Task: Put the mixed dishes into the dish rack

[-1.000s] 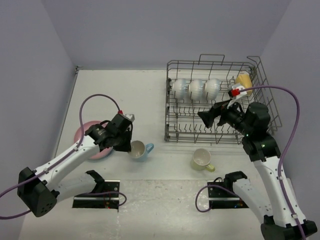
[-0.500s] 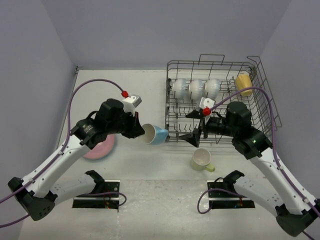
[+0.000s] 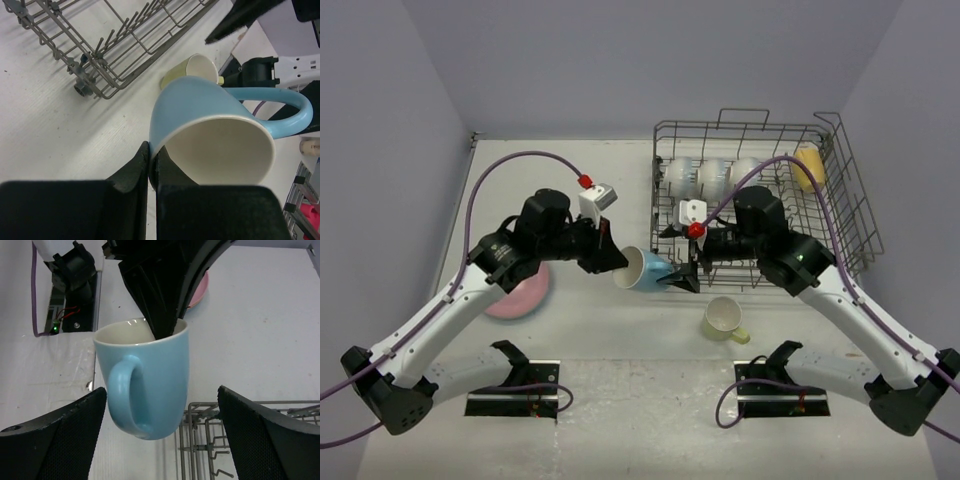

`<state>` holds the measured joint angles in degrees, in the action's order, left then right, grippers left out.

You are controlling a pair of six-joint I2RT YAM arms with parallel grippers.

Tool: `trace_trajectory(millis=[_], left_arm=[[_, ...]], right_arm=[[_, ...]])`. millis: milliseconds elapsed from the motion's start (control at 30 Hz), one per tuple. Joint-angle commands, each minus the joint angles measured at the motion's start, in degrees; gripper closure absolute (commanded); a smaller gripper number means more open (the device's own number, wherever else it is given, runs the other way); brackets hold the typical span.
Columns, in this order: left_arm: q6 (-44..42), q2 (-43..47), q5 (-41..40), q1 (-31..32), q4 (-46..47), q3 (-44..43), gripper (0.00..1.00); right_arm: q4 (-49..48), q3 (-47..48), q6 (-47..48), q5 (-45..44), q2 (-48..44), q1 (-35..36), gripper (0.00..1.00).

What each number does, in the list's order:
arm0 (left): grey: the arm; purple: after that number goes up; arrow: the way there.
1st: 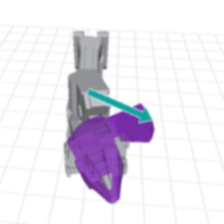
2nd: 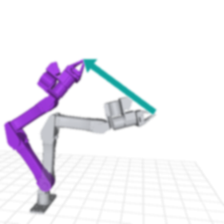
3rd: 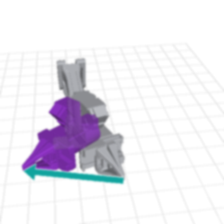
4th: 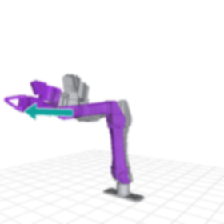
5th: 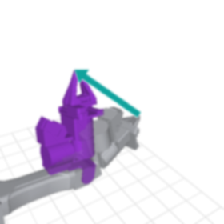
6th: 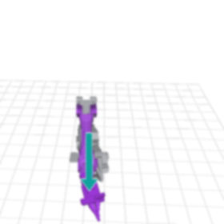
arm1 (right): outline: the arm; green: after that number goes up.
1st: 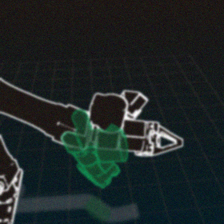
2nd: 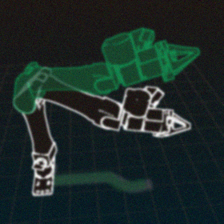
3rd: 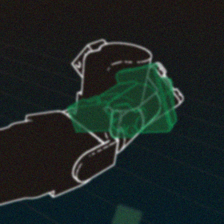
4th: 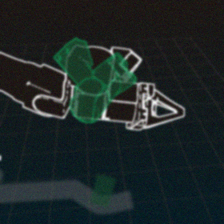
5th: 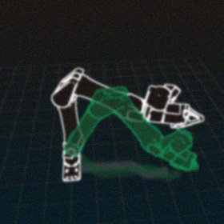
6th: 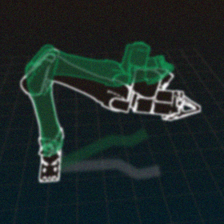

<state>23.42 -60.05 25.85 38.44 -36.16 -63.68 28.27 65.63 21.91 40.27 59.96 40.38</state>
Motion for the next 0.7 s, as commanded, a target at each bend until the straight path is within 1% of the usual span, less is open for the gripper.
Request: trace_trajectory(millis=[0, 33, 67, 100, 133, 233, 267, 433, 467, 500, 533, 567, 600, 633, 667], left_arm=[[2.85, -0.24, 2.37, 0.24, 6.89, -3.99, 1.00], [3.21, -0.24, 2.45, 0.24, 7.07, -4.08, 1.00], [3.47, -0.24, 2.37, 0.24, 7.51, -4.17, 1.00], [3.82, 0.02, 2.28, 0.15, 7.77, -4.17, 1.00], [4.00, 0.20, 2.02, 0.24, 7.95, -4.00, 1.00], [4.62, 0.72, 1.58, 0.24, 8.83, -3.47, 1.00], [4.79, 0.90, 1.49, 0.15, 9.44, -3.29, 1.00], [5.58, 0.99, -1.14, 0.15, 10.23, -2.41, 1.00], [5.93, 0.90, -1.76, 0.15, 10.76, -2.41, 0.89], [6.54, 0.55, -3.59, 0.15, 11.11, -2.41, 0.77], [6.72, 0.55, -4.22, 0.15, 11.55, -2.41, 0.43], [6.81, 0.46, -4.75, 0.15, 12.95, -2.33, 0.17], [7.25, 0.38, -5.80, 0.15, 13.66, -2.33, 0.02], [7.34, 0.29, -6.42, 0.15, 15.32, -2.50, 0.00], [7.34, 0.29, -7.21, 0.15, 15.94, -2.76, 0.00]], right_arm=[[1.00, 2.40, 2.70, 1.74, 0.24, 1.37, 0.09], [0.73, 2.14, 1.65, 1.22, 0.15, 1.72, 0.20], [-0.05, 1.96, 1.03, 0.69, -0.02, 1.72, 0.28], [-0.32, 1.88, 0.42, -0.97, -0.20, 1.72, 0.38], [-1.37, 1.61, -1.24, -1.94, -0.29, 1.72, 0.60], [-2.25, 1.61, -3.79, -5.01, -0.55, 1.63, 0.81], [-2.69, 1.70, -4.94, -6.25, -0.55, 1.63, 1.00], [-6.64, 1.79, -12.84, -19.68, -2.04, 1.72, 1.00], [-8.57, 1.44, -13.73, -25.10, -2.48, 1.72, 1.00], [-9.54, 1.00, -14.43, -27.85, -2.83, 1.72, 1.00], [-10.68, 0.91, -15.83, -30.49, -3.44, 1.63, 1.00], [-11.56, 0.82, -16.89, -36.69, -3.62, 1.72, 1.00], [-11.92, 1.25, -18.64, -40.06, -3.71, 1.72, 1.00], [-11.32, 1.69, -18.83, -43.58, -3.28, 1.72, 1.00], [-10.70, 2.05, -18.75, -48.48, -3.10, 1.72, 1.00]])
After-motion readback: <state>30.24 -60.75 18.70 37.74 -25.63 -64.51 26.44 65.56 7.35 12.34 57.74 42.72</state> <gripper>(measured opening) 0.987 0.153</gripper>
